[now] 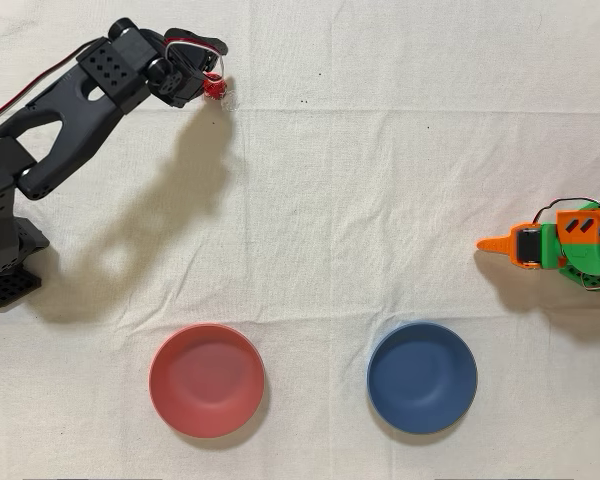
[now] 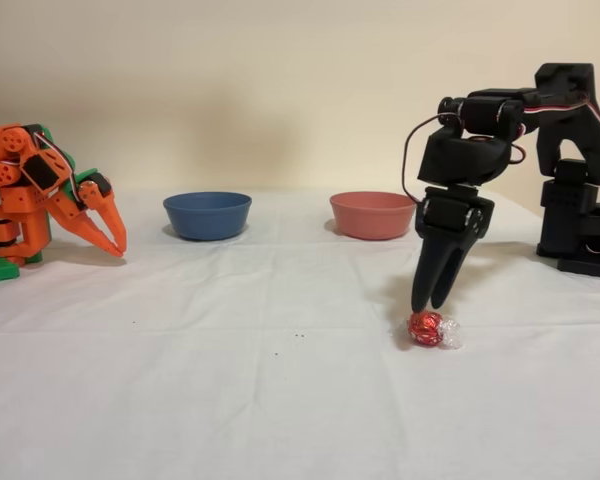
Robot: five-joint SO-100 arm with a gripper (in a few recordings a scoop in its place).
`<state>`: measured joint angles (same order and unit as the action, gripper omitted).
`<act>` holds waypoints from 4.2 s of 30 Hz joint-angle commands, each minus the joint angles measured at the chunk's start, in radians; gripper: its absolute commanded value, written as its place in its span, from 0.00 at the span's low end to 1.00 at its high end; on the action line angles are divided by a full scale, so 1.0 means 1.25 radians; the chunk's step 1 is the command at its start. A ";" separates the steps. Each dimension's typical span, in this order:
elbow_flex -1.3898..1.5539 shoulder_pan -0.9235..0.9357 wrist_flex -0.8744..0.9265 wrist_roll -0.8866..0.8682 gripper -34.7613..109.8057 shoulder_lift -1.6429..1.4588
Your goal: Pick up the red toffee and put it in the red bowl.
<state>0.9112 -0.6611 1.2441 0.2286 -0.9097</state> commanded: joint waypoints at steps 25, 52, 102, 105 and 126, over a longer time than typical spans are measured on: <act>0.031 0.007 -0.064 -0.031 0.43 -0.010; -0.010 -0.009 -0.056 -0.039 0.33 0.048; 0.439 0.380 -0.040 0.270 0.28 -0.750; 0.454 0.443 -0.050 0.290 0.28 -0.763; 0.571 0.812 -0.193 0.371 0.28 -0.783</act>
<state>1.6429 0.2792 1.0201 0.6688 -1.8377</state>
